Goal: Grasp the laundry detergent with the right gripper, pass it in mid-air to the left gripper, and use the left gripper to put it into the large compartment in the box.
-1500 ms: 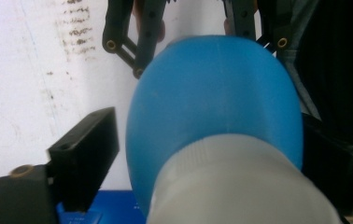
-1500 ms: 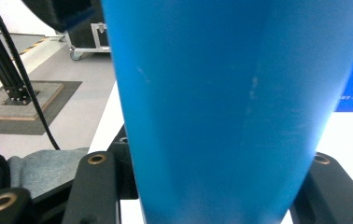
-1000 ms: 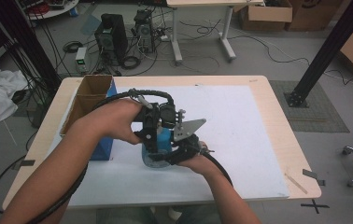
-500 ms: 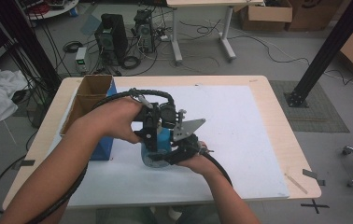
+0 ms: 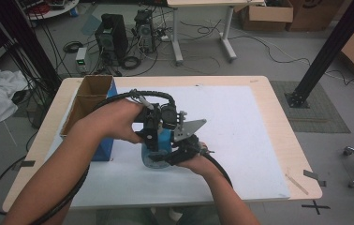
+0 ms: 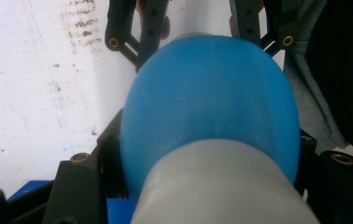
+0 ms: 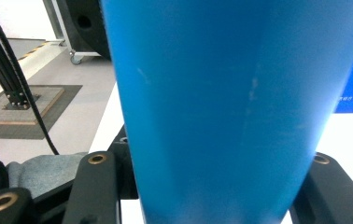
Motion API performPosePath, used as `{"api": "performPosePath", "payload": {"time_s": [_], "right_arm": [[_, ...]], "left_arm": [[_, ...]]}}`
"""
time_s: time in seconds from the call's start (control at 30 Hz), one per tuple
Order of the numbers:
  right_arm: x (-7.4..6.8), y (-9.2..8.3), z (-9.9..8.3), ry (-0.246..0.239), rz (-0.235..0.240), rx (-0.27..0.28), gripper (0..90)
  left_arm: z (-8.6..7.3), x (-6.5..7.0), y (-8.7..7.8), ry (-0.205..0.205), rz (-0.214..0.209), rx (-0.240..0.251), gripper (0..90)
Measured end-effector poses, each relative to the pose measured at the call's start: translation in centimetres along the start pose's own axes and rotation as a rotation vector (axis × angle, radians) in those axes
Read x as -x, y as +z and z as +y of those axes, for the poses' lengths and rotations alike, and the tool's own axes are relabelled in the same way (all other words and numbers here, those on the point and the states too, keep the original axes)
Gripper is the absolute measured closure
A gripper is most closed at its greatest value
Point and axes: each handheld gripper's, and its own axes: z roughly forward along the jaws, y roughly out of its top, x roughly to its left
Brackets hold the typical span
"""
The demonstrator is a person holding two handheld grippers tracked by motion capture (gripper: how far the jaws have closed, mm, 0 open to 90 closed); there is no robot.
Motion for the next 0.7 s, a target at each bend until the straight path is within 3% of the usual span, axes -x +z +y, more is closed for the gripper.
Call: {"api": "performPosePath", "payload": {"time_s": [0.17, 0.33, 0.63, 0.7], "right_arm": [[0.03, -0.16, 0.08, -0.014, 0.003, 0.002, 46.3], [-0.01, -0.23, 0.08, -0.029, 0.005, -0.006, 45.2], [-0.05, -0.49, 0.21, -0.024, -0.012, -0.015, 42.3], [-0.1, -0.58, 0.26, -0.036, -0.024, -0.012, 38.3]], "left_arm": [[-0.11, 0.14, -0.19, -0.006, 0.005, 0.018, 38.1], [0.11, 0.35, -0.11, -0.01, 0.018, -0.011, 38.3], [0.33, 0.28, -0.33, -0.016, 0.022, -0.016, 38.4], [0.34, 0.26, -0.38, -0.019, 0.024, -0.02, 38.4]]}}
